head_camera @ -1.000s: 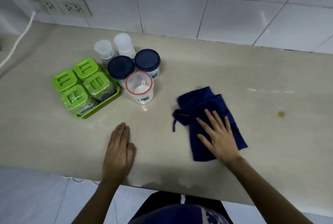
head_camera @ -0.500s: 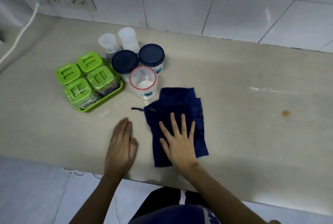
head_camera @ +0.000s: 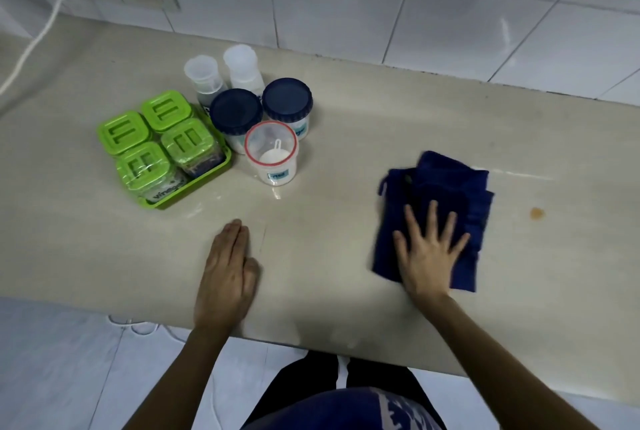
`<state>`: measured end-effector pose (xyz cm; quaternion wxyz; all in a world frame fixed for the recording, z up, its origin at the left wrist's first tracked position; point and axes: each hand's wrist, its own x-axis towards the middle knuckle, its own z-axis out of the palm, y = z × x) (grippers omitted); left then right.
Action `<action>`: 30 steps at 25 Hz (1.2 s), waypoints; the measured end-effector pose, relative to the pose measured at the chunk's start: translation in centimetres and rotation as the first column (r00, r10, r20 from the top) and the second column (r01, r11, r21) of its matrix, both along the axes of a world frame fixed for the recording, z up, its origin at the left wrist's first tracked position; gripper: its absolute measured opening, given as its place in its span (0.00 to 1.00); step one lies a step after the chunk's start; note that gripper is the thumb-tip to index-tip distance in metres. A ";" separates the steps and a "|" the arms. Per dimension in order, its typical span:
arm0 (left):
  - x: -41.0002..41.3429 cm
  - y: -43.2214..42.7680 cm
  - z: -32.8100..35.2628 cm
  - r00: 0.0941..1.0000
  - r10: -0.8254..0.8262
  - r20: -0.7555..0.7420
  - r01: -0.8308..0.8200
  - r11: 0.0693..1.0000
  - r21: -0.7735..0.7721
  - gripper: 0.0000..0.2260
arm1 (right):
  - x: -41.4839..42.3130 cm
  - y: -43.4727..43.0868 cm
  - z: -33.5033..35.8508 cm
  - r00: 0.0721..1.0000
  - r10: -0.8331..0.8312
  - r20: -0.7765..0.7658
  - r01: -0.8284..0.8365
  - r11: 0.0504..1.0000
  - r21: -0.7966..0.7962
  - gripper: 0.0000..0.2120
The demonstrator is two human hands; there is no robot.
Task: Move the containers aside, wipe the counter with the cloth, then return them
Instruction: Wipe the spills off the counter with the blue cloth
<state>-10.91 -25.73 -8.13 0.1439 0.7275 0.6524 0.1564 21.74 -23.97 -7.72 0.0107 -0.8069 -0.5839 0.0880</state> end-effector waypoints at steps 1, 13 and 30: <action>0.0 -0.1 0.0 1.000 -0.004 -0.004 0.004 1.000 0.000 0.24 | -3.0 -0.1 0.0 0.998 0.069 0.001 -0.069 0.998 0.009 0.29; 2.9 -0.5 0.5 0.989 -0.148 -0.003 0.148 0.989 0.021 0.23 | 7.9 -3.0 -0.1 0.943 0.329 0.051 -0.330 0.944 0.006 0.29; 12.0 -1.9 0.6 0.944 -0.307 -0.123 0.308 0.951 -0.014 0.24 | 3.4 -6.3 0.3 0.902 0.431 0.003 -0.431 0.902 0.012 0.28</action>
